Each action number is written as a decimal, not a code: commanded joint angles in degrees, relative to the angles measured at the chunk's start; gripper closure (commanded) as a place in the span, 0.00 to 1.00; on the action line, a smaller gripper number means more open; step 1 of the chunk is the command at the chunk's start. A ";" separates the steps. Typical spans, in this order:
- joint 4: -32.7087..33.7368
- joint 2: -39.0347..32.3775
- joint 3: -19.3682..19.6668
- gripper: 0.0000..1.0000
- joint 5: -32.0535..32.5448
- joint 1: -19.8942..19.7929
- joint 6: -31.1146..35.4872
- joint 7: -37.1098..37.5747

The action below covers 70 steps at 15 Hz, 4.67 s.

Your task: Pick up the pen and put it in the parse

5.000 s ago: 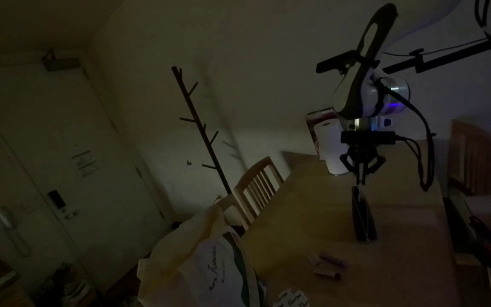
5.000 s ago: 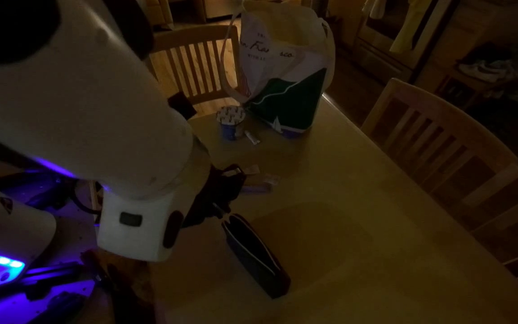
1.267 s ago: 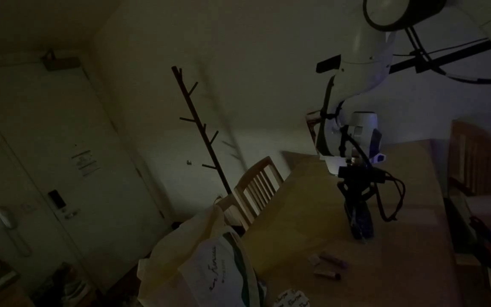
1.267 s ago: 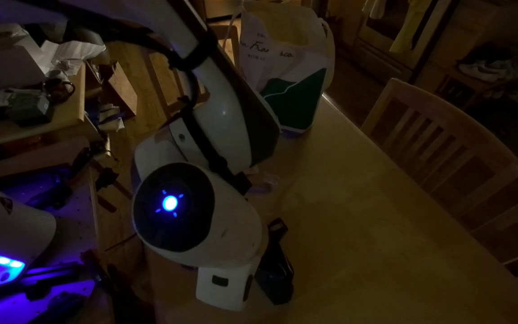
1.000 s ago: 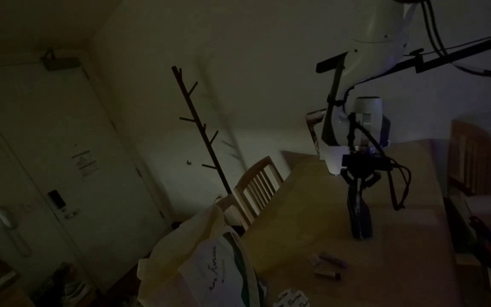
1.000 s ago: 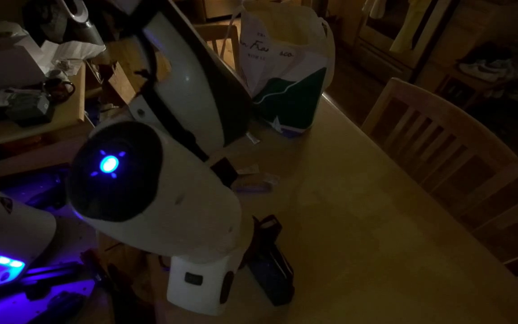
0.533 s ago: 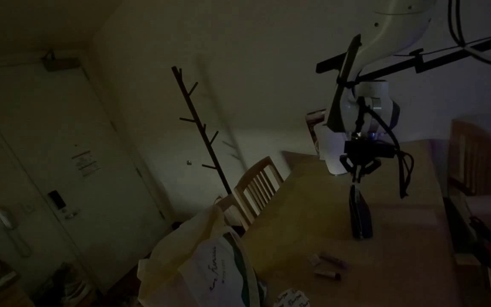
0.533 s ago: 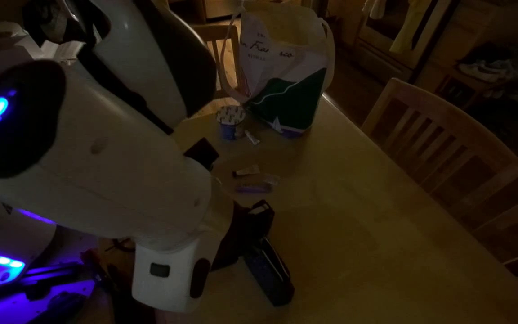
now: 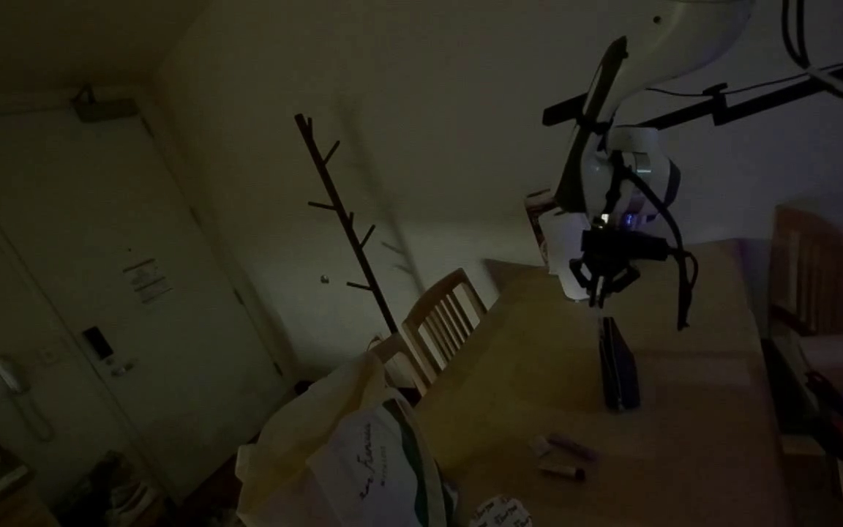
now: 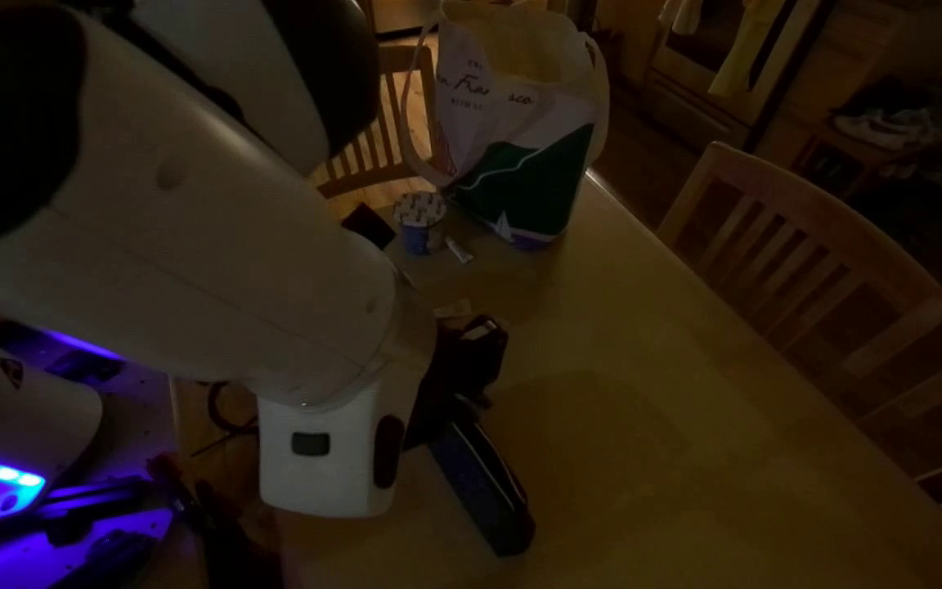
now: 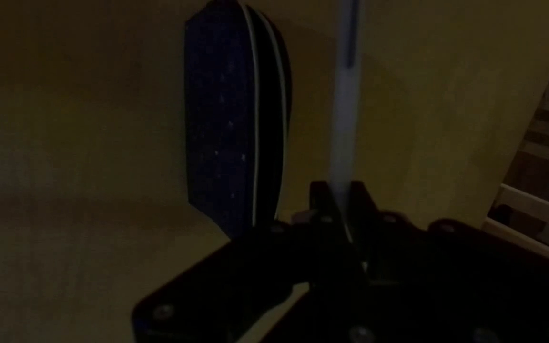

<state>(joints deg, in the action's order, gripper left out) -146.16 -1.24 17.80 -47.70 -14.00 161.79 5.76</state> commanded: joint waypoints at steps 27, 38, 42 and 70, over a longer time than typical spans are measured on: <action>4.74 -10.65 3.06 0.97 -0.18 -0.83 -8.66 -0.69; 5.77 -11.79 2.41 0.97 -1.65 -0.86 -3.97 -4.63; 6.07 -11.77 1.28 0.97 -3.69 -1.37 -1.90 -7.91; 6.95 -17.58 -4.57 0.97 -10.20 -1.62 28.86 -8.50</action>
<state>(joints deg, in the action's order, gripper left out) -139.71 -18.04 14.24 -58.29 -14.70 189.32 -2.30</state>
